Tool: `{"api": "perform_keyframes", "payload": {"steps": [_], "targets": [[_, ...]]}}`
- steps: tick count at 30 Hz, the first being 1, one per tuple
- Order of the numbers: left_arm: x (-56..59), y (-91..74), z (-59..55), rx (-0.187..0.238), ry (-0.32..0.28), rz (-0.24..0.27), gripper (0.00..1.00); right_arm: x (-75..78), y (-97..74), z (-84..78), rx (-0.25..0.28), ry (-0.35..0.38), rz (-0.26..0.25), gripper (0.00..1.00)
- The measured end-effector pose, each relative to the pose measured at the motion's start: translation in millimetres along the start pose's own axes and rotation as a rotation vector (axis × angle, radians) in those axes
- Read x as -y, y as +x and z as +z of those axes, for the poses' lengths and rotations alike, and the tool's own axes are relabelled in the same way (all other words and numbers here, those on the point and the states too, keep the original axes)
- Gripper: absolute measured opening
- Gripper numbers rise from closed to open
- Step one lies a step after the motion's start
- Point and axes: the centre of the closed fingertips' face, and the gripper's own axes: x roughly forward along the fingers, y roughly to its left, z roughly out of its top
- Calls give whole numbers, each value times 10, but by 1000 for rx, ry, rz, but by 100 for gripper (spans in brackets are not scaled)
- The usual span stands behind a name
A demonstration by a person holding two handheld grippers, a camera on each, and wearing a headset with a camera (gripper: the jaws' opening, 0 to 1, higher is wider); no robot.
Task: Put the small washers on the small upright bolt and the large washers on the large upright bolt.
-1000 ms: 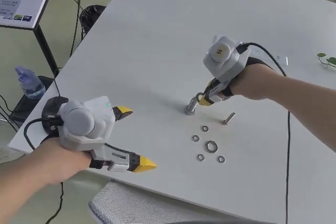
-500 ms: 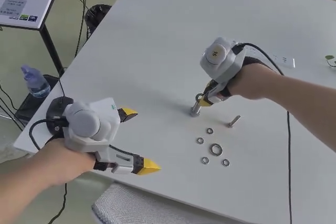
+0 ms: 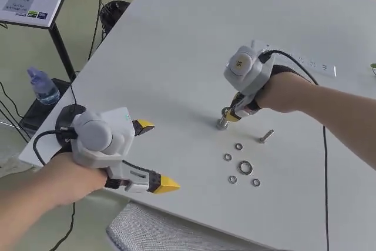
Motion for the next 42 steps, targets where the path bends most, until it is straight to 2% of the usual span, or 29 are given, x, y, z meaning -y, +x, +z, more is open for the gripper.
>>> {"api": "perform_keyframes", "payload": {"steps": [9,16,20,23,26,29,35,42], "targets": [[-13,-9,-4,6,-6,-1,86,64,76,8,-15,-11,1,21],[-23,-15,17,7,-8,-2,85,17,149,-31,-31,-22,1,21],[-35,-7,20,8,-12,-8,85,25,279,-49,-36,-29,6,21],[-38,-6,18,9,-16,-10,85,32,275,-57,-40,-29,7,21],[-44,2,8,8,-13,-9,85,66,344,-85,-41,-28,2,21],[-39,8,-22,-6,-1,-14,85,11,351,-104,-40,-20,3,21],[-55,4,-3,8,-5,-12,87,-47,364,-96,-40,-12,1,21],[-48,11,-18,-2,4,-24,86,-93,391,-85,-38,10,0,21]]}}
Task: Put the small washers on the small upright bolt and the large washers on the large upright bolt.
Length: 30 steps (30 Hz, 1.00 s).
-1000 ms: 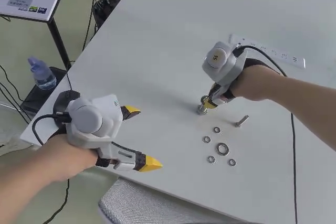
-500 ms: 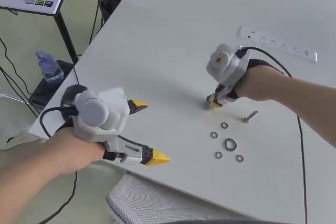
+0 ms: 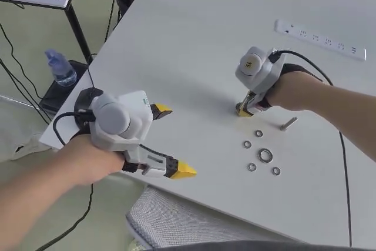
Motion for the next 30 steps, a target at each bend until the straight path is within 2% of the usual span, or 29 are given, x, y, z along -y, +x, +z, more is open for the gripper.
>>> {"api": "perform_keyframes", "payload": {"steps": [18,25,30], "targets": [[0,30,14,-2,-2,-12,84,-25,-25,-26,-10,16,14,22],[-6,29,-1,-9,-3,-12,84,-24,30,-62,-18,19,17,25],[-5,31,-1,-11,-1,-14,83,-7,33,-47,3,8,15,25]]}}
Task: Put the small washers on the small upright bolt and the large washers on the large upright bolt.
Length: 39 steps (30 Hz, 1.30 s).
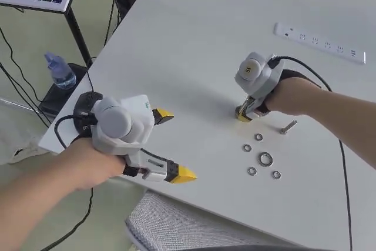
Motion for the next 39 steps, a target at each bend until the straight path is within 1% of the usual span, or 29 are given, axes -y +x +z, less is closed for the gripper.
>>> {"api": "perform_keyframes", "payload": {"steps": [3,6,8,10,13,14,16,18,19,20,22,28,31,33,35,39], "targets": [[-9,4,-1,-2,-1,0,83,3,0,-10,-1,-9,11,27],[-15,6,13,-1,4,0,83,26,18,12,14,-17,12,38],[-17,6,25,2,3,1,83,39,33,9,8,-18,16,38],[-23,3,34,3,4,2,83,58,37,24,15,-18,14,38],[-37,-1,35,6,4,5,83,97,28,53,31,-6,5,44],[-36,-2,31,6,5,4,83,104,23,53,34,-11,5,46],[-37,-2,27,5,7,4,83,146,37,39,31,-9,8,46],[-39,-1,26,5,8,5,83,139,21,40,35,-16,8,46],[-41,1,29,7,8,7,83,184,38,47,41,-17,2,48],[-41,3,32,8,7,7,84,196,33,54,47,-16,4,49],[-34,6,53,15,5,7,84,158,1,68,58,-9,20,50],[-1,14,69,15,1,5,84,165,-131,107,90,-1,11,50],[29,3,77,13,4,4,84,102,-205,133,107,-4,27,53],[37,-16,106,22,10,8,83,74,-260,156,119,-19,29,52],[37,-19,110,22,4,9,83,58,-311,167,128,-24,26,52],[35,-24,124,20,14,10,83,51,-376,164,134,-24,20,52]]}}
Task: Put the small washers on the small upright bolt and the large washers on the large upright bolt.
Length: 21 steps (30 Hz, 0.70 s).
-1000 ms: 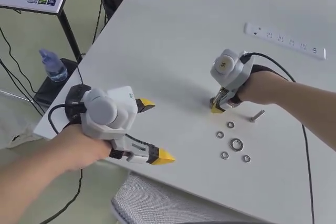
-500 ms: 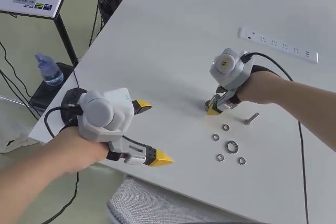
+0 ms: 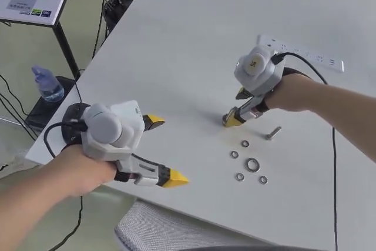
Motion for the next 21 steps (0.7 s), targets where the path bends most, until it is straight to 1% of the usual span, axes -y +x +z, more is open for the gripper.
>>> {"api": "perform_keyframes", "payload": {"steps": [4,7,13,15,18,20,21], "targets": [[-6,-1,29,7,0,1,83,-29,-85,-18,3,-3,-9,51],[-14,2,32,5,4,2,83,-63,-149,-42,6,-5,-11,51],[-16,5,39,12,4,1,83,-137,-244,-178,-14,-13,-15,50],[-20,5,34,14,3,1,83,-139,-256,-213,-13,-14,-18,50],[-24,6,21,13,4,4,83,-191,-293,-266,-9,-7,-20,50],[-18,7,35,21,-2,4,83,-213,-307,-298,-10,-6,-22,50],[-13,6,41,24,-1,3,83,-224,-317,-336,-19,-9,-26,49]]}}
